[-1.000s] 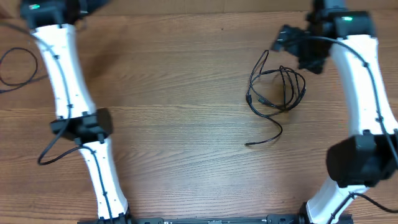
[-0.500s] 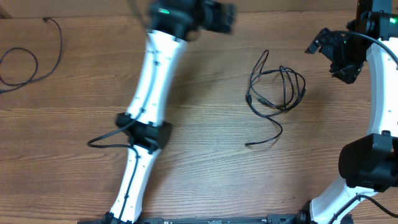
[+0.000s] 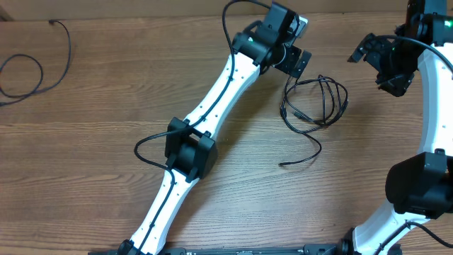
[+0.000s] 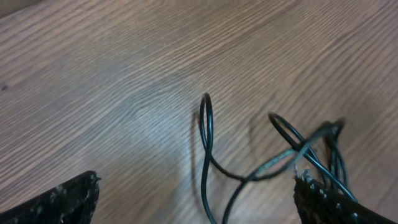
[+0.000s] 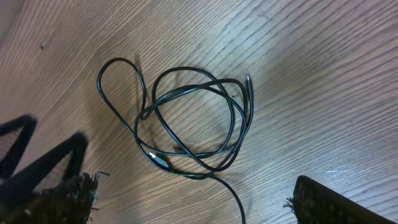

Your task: Untangle cables

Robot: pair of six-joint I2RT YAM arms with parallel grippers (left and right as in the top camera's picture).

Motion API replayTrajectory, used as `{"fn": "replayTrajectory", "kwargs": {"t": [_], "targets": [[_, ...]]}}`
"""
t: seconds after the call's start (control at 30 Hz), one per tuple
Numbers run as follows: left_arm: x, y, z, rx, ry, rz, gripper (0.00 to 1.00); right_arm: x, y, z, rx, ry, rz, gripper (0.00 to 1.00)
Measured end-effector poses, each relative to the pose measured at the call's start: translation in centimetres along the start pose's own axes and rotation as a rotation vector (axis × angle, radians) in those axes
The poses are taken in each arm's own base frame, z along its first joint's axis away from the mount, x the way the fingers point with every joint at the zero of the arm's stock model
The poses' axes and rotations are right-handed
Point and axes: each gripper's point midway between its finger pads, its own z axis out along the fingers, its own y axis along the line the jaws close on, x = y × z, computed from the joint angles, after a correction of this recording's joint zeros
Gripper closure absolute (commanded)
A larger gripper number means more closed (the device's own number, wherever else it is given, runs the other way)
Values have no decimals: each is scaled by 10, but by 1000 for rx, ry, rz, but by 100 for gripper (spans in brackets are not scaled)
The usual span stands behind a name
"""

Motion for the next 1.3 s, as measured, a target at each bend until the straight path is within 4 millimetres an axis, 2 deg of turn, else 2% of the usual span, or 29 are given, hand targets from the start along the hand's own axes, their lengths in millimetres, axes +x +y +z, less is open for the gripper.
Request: {"fn": "replayTrajectory", "kwargs": {"t": [0.07, 0.17, 0.23, 0.27, 0.33, 0.4, 0.47, 0.67, 0.83, 0.93, 1.03, 1.17, 1.3], "targets": [[2, -3, 11, 6, -14, 8, 0, 0, 0, 0, 0, 0, 0, 0], [16, -8, 29, 16, 5, 17, 0, 0, 0, 0, 0, -1, 0, 0], [28, -13, 40, 21, 24, 22, 5, -1, 0, 0, -2, -3, -1, 0], [31, -14, 44, 23, 28, 23, 10, -1, 1, 0, -2, -4, -1, 0], [38, -16, 52, 27, 30, 28, 30, -1, 1, 0, -2, -4, -1, 0], [42, -17, 59, 29, 24, 34, 68, -1, 1, 0, -3, -4, -1, 0], [44, -16, 62, 20, 21, 39, 95, -1, 1, 0, -3, -4, -1, 0], [45, -1, 63, -43, 22, 17, 96, -1, 1, 0, -2, -4, 0, 0], [57, 24, 53, -95, 83, -25, 96, 0, 1, 0, -4, 0, -1, 0], [57, 42, 33, -127, 110, -67, 96, 3, 5, 0, -22, 12, -3, 0], [43, 56, -3, -153, 100, -101, 96, 9, 15, 1, -52, 33, -19, 0], [0, 64, -78, -184, -6, -124, 96, 24, 41, 7, -83, 51, -82, 0], [-36, 51, -155, -190, -123, -119, 96, 48, 72, 24, -114, 83, -161, 0]]}}
